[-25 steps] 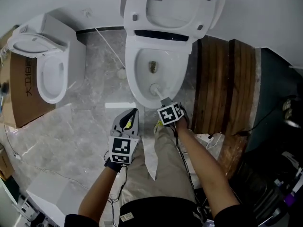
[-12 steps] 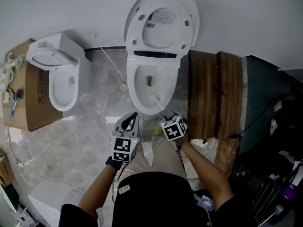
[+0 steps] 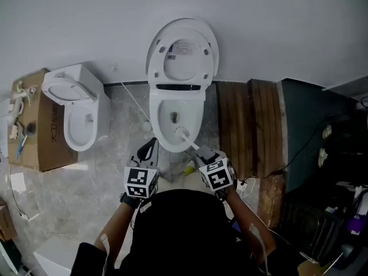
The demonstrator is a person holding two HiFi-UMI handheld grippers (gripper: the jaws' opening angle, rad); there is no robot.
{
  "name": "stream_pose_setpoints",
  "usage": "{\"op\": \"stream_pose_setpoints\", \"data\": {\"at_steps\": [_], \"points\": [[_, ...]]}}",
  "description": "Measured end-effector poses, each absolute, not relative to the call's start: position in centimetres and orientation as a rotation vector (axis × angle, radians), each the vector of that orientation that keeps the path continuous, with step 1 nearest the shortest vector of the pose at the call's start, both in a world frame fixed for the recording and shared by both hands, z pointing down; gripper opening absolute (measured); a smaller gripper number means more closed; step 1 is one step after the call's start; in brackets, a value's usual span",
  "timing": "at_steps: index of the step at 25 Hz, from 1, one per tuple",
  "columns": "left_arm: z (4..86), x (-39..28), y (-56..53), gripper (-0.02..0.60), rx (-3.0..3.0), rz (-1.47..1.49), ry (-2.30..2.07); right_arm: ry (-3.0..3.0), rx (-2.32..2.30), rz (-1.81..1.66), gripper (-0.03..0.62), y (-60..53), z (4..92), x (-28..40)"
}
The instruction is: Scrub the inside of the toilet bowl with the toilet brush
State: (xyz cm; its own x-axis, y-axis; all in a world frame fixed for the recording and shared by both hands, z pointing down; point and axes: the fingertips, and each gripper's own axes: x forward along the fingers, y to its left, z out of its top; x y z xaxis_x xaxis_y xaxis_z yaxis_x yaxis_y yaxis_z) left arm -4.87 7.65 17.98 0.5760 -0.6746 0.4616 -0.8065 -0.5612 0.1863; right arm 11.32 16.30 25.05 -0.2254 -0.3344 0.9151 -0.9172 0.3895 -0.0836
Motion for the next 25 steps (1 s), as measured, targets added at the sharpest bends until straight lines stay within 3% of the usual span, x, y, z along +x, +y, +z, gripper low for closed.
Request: {"op": "stream_pose_setpoints", "data": {"at_steps": [25], "points": [[13.2, -6.4, 7.3, 0.012, 2.479, 0.403, -1.34, -1.835, 1.188, 0.673, 0.152, 14.9, 17.5, 14.4]]}}
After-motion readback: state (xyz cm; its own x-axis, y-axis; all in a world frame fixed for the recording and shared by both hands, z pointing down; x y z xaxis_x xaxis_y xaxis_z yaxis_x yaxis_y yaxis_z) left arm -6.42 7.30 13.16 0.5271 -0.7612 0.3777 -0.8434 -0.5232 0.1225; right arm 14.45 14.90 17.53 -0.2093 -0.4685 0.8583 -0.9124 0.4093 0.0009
